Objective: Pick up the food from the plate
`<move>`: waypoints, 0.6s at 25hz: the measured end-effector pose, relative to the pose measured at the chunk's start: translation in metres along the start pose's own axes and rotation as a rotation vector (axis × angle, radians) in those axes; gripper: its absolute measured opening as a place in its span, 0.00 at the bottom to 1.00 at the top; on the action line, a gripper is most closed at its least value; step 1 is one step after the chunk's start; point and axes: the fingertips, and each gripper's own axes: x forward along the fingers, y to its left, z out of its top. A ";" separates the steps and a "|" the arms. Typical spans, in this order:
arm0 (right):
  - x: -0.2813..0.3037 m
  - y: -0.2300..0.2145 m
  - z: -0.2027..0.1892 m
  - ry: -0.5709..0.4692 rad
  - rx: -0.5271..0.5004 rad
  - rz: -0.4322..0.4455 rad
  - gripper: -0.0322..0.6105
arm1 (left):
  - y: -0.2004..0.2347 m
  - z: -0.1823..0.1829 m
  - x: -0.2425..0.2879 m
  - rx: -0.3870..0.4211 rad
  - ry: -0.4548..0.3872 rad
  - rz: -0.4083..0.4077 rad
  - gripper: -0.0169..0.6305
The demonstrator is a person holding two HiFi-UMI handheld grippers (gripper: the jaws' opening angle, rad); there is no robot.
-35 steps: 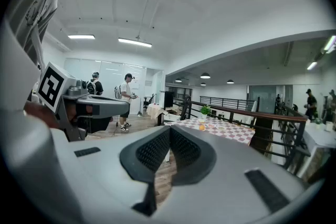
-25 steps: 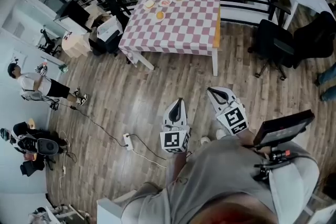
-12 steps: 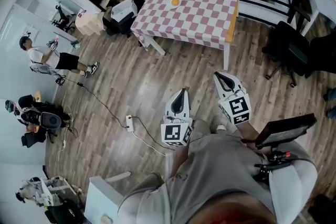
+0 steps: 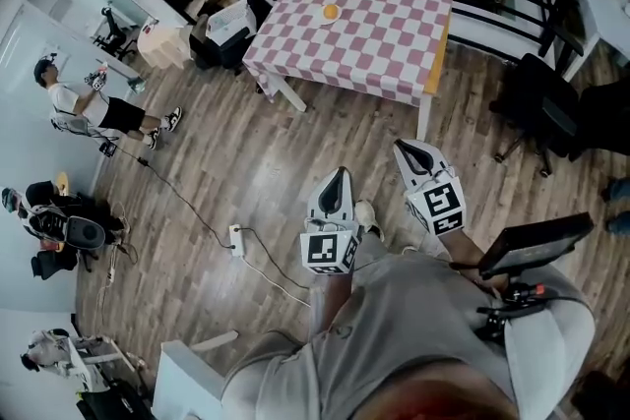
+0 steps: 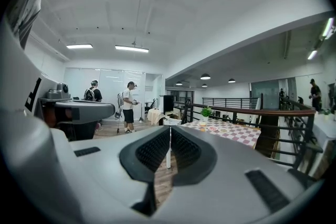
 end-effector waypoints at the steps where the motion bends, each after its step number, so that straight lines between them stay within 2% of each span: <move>1: 0.007 -0.002 -0.002 0.006 -0.001 -0.002 0.08 | 0.006 -0.003 0.006 -0.005 0.002 -0.002 0.04; 9: 0.085 -0.019 -0.005 0.067 -0.014 -0.012 0.08 | 0.064 -0.018 0.073 -0.050 0.021 -0.034 0.04; 15: 0.164 -0.019 0.011 0.083 -0.025 -0.014 0.08 | 0.124 -0.020 0.119 -0.074 0.041 -0.081 0.04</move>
